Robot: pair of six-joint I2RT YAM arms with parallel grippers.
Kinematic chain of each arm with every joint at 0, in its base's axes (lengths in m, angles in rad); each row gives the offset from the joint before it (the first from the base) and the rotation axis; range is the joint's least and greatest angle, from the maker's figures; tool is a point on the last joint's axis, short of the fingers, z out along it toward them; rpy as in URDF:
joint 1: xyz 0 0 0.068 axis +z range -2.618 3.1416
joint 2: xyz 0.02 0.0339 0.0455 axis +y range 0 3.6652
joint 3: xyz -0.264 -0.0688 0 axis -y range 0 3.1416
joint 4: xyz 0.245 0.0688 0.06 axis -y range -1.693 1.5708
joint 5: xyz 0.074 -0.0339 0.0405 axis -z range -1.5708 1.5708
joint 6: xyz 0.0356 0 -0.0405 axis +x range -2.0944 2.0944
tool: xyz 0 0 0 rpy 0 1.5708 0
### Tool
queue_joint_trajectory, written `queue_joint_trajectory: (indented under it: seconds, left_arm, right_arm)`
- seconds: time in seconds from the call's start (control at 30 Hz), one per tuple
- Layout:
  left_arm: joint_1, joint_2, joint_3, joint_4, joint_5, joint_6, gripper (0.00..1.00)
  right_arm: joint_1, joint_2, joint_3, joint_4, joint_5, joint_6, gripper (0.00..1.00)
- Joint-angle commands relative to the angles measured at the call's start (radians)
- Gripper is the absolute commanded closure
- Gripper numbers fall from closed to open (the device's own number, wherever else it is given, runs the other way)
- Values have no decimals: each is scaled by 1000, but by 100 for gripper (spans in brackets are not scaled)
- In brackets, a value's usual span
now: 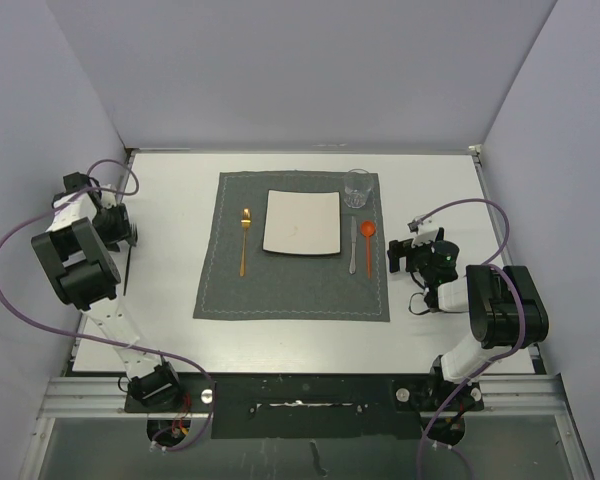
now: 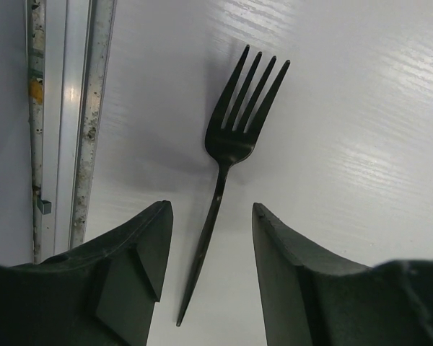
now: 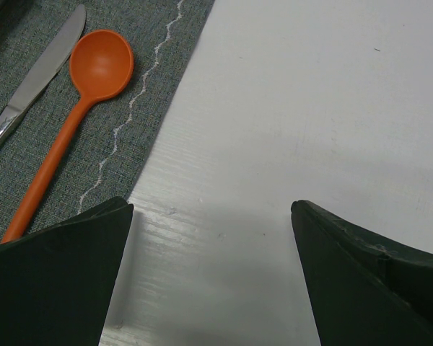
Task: Set the dinner table for one person
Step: Pick up the fork at the center of the board.
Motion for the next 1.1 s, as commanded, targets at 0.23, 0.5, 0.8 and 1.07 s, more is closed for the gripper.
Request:
queue_joint_trajectory:
  seconds: [0.23,0.5,0.8,1.07]
  left_arm:
    - [10,72,36,22,45,-12,54]
    - [1,103,43,8,35,-17,57]
    - [-5,127,58,-13,-1,-24,59]
    - [-29,167,84,-58,-58,-33,100]
  right_arm:
    - [-5,-4,25,50,-6,4,2]
    - [-5,-4,25,50,-6,3,2]
    - [-4,-4,25,50,-6,4,2]
    - [-5,-5,25,50,-6,3,2]
